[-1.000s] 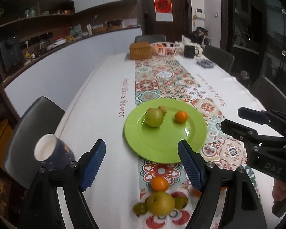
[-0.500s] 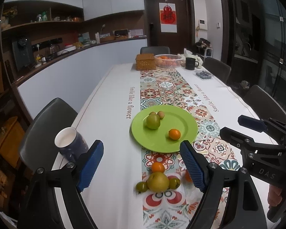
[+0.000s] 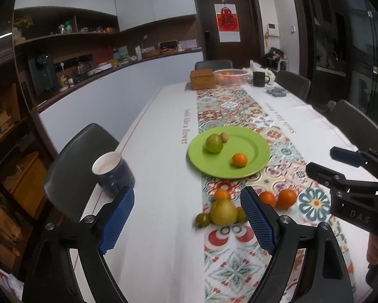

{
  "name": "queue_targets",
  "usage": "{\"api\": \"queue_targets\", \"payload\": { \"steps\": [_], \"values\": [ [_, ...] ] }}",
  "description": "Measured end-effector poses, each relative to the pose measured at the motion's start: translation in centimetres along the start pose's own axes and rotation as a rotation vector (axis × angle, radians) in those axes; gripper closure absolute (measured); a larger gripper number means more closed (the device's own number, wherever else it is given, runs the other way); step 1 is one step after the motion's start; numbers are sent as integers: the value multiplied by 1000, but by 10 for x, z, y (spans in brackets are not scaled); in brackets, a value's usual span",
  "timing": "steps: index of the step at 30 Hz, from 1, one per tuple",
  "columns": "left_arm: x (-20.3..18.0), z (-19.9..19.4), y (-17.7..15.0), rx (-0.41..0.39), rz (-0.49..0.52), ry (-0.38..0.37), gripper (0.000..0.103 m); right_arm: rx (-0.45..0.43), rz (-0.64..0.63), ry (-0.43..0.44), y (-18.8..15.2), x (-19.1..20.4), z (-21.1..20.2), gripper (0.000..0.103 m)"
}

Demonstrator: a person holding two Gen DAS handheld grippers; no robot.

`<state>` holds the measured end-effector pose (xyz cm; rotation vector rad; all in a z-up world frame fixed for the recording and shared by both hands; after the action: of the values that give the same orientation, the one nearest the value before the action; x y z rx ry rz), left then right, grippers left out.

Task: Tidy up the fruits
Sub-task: 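Withdraw both open tools from the plate toward the remaining fruits, then grasp a small green fruit with the left tool while the right tool grasps a large orange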

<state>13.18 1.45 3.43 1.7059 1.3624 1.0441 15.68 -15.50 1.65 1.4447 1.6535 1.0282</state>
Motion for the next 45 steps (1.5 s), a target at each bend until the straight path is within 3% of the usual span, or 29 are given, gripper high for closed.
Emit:
{"api": "queue_targets", "payload": {
  "steps": [6,14,21,35,45],
  "values": [
    [8,8,-24,52,5,34,16,53,-22,-47,-20,2,9,41],
    [10,43,-62,181,7,29,16,150,-70,-105,-44,5,32,41],
    [5,73,-85,257,21,-27,16,244,-68,-109,-65,2,57,41],
    [-1,121,-90,294,34,-80,22,334,-1,-90,-77,-6,96,41],
    [-6,136,-90,300,-3,-133,37,319,8,-69,-77,-6,108,45]
  ]
}}
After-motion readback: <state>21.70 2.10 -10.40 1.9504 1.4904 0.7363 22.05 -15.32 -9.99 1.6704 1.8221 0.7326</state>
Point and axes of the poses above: each gripper's, at about its wrist camera, not at the fingertips, and z roughly the way its jaws point, x to its left, y to its top, the point moved 2 cm from there along z, roughly the way its jaws point, and after that the axes turned 11 degrees about -x, right-handed, at the moved point
